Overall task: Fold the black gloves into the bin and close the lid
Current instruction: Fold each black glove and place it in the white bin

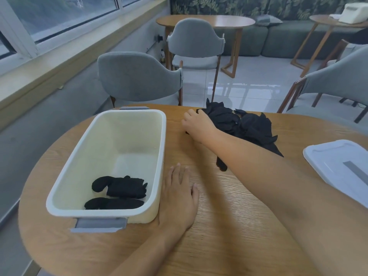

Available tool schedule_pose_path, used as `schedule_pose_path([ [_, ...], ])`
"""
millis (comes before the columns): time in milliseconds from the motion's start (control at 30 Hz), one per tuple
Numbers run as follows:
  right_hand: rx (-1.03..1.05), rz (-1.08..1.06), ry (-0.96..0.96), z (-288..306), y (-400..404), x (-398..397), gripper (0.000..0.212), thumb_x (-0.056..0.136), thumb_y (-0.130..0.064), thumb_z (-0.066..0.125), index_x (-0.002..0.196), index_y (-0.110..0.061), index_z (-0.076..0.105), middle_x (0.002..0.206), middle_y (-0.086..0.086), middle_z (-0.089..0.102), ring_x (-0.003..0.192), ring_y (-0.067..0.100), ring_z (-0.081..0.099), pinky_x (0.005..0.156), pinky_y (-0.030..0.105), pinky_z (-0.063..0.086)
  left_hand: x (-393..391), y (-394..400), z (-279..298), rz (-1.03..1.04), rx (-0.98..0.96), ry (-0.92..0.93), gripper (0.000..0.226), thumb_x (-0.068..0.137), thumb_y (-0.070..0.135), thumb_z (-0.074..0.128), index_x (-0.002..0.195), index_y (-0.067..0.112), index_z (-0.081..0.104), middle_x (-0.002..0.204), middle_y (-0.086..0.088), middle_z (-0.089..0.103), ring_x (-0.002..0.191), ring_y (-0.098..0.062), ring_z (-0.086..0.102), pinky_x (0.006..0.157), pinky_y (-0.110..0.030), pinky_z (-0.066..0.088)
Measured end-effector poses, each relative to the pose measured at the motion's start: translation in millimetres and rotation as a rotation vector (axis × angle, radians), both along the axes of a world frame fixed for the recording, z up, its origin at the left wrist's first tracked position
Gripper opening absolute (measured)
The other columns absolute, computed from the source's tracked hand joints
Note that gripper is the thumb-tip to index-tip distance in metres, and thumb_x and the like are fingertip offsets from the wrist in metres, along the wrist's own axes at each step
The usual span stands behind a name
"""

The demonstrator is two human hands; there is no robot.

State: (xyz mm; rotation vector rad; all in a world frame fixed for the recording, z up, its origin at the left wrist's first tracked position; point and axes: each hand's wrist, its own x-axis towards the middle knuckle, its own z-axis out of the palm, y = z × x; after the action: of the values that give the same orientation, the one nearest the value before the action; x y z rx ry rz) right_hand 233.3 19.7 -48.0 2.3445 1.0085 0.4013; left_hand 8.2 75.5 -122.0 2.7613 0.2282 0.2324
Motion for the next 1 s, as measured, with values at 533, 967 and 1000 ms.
schedule_pose_path([
  [533, 0.628, 0.06, -0.097, 122.3, -77.8, -11.5, 0.012, 0.094, -0.02, 0.063, 0.09, -0.009, 0.059, 0.086, 0.008, 0.062, 0.078, 0.029, 0.059, 0.068, 0.041, 0.048, -5.7, -0.1, 0.1, 0.006, -0.009, 0.006, 0.059, 0.105, 0.046, 0.027, 0.159, 0.024, 0.023, 0.168, 0.002, 0.012, 0.155, -0.015, 0.003, 0.126, -0.033, 0.009],
  [967, 0.256, 0.383, 0.234, -30.6, -160.8, -239.6, 0.034, 0.101, -0.043, 0.049, 0.078, -0.022, 0.061, 0.068, -0.006, 0.056, 0.057, 0.018, 0.052, 0.06, 0.032, 0.044, -4.0, -1.9, -1.1, 0.016, -0.016, 0.0, 0.053, 0.106, 0.035, 0.029, 0.157, 0.021, 0.029, 0.168, -0.001, 0.015, 0.155, -0.018, 0.009, 0.126, -0.035, 0.013],
  [1000, 0.28, 0.374, 0.244, -33.4, -163.9, -247.3, 0.036, 0.102, -0.043, 0.045, 0.076, -0.023, 0.06, 0.067, -0.007, 0.054, 0.056, 0.017, 0.05, 0.058, 0.03, 0.043, -4.3, -1.9, -1.4, 0.016, -0.017, -0.004, 0.054, 0.106, 0.035, 0.03, 0.158, 0.021, 0.027, 0.168, 0.0, 0.015, 0.155, -0.018, 0.009, 0.126, -0.035, 0.012],
])
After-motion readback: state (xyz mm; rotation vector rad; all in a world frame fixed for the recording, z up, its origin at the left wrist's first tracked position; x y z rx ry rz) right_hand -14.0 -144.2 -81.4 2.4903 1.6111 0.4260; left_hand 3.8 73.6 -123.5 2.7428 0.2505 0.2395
